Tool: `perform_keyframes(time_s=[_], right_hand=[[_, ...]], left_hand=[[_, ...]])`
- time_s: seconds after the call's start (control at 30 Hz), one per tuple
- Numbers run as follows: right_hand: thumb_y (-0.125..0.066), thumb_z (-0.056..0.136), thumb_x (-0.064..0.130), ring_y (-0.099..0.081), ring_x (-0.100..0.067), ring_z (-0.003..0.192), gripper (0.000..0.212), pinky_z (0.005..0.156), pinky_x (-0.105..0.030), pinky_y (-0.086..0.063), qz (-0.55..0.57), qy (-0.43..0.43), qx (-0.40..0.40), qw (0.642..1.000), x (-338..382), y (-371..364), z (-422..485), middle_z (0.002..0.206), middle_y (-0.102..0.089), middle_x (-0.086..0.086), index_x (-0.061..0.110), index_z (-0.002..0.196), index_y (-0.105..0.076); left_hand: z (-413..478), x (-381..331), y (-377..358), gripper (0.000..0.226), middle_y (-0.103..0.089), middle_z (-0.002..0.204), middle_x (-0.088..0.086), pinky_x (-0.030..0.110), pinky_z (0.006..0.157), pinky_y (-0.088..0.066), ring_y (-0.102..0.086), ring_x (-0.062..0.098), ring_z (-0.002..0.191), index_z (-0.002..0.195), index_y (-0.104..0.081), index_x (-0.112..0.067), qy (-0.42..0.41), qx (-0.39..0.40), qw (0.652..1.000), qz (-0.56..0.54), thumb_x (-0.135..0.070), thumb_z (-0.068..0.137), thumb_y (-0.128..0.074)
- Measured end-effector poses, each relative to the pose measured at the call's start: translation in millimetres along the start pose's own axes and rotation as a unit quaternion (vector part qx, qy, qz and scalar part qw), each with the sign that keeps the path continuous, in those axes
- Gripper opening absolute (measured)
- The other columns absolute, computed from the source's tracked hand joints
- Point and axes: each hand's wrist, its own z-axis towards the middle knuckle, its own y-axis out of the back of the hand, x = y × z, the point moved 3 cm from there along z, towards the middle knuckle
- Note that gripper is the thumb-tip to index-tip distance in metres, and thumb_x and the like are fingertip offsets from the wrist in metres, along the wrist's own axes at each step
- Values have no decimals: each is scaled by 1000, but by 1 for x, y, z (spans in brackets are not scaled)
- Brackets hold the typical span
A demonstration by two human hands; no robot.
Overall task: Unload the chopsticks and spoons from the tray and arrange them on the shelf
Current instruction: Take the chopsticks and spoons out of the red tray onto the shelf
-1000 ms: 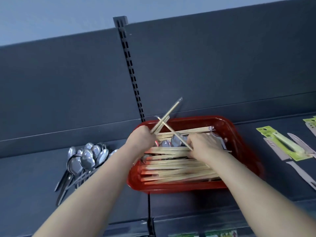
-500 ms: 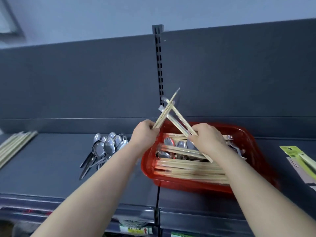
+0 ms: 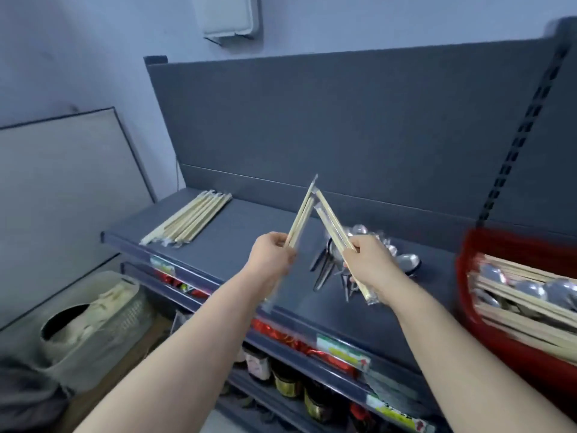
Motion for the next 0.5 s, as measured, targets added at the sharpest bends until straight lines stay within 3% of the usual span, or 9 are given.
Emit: perform_keyframes(time_s=[0.07,0.13,0.23,0.33,0.4,0.5], right_hand=[[-41,84,7,-63,-36,87,18,76,-50,-56,17,12,37,999,38,-53,9,88,-65,-17,10,80,-58],[-39,82,3,-63,-35,86,21,76,-51,-56,29,22,60,998,77,-99,16,88,-63,-14,8,86,-59],[-41,86,0,-55,-26,73,18,64,-37,-52,41,35,73,996,121,-148,24,83,-57,-8,9,85,-56],[-42,88,0,-43,-18,63,17,53,-29,-34,33,43,93,994,152,-191,32,77,-51,-6,11,82,-54],[-41,89,0,-42,-18,63,17,54,-29,-34,38,37,106,993,164,-215,40,77,-50,-5,9,86,-56],[-41,88,1,-44,-20,64,17,53,-29,-34,33,26,107,993,173,-240,57,78,-51,-5,7,89,-57]], left_hand=[[11,23,59,19,-56,76,5,33,66,-45,-51,23,70,100,-64,-5,19,-37,999,-4,5,86,-58],[21,41,115,32,-59,82,4,34,73,-51,-56,21,73,117,-61,-4,31,-62,998,10,-1,86,-64],[29,57,179,49,-59,110,4,30,92,-46,-59,21,98,131,-53,-8,37,-100,993,46,-13,86,-70],[44,75,226,47,-61,124,7,37,101,-46,-60,28,110,127,-56,-10,66,-116,989,63,-20,84,-72],[57,83,246,40,-64,117,9,43,96,-50,-63,29,103,121,-59,-10,73,-115,988,78,-20,83,-72],[79,92,264,47,-61,121,6,41,96,-50,-62,25,103,128,-55,-11,74,-120,986,92,-20,85,-70]])
